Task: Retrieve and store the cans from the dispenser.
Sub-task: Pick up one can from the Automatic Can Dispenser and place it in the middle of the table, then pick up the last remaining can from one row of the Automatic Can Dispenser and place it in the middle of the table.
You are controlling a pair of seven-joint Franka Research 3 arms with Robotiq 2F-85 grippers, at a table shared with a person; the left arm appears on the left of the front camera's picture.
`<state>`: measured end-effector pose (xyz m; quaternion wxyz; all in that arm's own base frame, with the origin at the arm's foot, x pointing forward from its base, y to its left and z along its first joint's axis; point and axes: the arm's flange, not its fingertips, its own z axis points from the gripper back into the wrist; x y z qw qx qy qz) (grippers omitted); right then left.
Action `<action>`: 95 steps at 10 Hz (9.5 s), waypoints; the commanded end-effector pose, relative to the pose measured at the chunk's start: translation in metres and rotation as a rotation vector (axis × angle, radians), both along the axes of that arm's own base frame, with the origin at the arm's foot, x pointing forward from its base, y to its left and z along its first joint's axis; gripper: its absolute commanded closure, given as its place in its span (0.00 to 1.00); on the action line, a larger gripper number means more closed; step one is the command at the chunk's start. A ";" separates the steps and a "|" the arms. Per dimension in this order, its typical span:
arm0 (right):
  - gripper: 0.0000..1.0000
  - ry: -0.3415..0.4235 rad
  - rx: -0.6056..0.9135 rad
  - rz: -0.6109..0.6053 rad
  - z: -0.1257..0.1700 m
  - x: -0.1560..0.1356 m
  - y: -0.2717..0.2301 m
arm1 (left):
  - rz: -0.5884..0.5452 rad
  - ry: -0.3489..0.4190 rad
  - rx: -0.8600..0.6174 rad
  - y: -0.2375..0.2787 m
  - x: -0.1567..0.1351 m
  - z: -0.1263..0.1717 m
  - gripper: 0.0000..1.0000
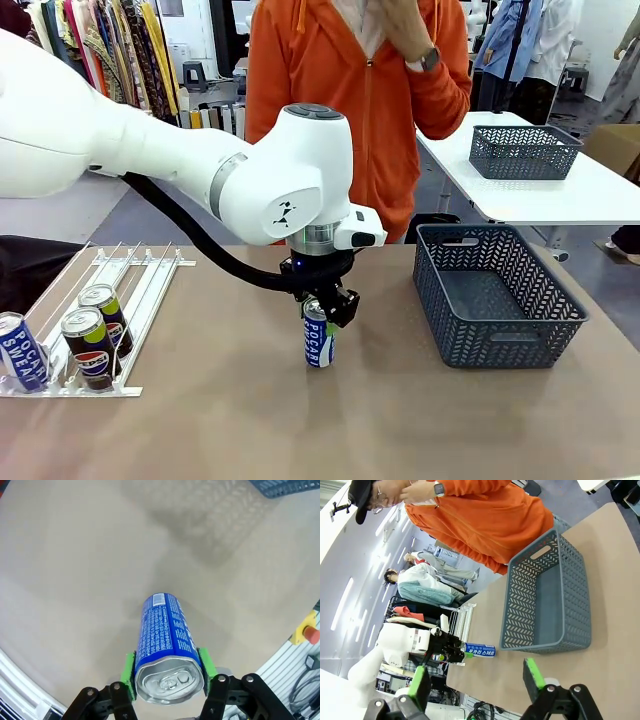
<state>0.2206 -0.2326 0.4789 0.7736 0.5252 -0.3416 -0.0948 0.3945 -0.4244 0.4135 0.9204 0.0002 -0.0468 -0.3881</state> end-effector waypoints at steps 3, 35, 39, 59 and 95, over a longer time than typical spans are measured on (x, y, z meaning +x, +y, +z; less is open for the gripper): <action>0.00 -0.039 0.007 -0.004 0.002 0.003 0.000 | 0.020 -0.032 0.001 0.003 -0.003 0.015 0.00; 0.00 -0.039 0.007 -0.004 0.002 0.003 0.000 | 1.055 -0.200 -0.072 0.485 -0.085 0.151 0.00; 0.00 -0.039 0.007 -0.004 0.002 0.003 0.000 | 0.976 -0.226 -0.057 0.482 -0.079 0.141 0.00; 0.00 -0.039 0.007 -0.004 0.002 0.003 0.000 | 1.046 0.107 -0.051 0.473 -0.019 0.001 1.00; 0.00 -0.039 0.007 -0.004 0.002 0.003 0.000 | 0.023 0.078 0.060 0.041 0.038 0.020 1.00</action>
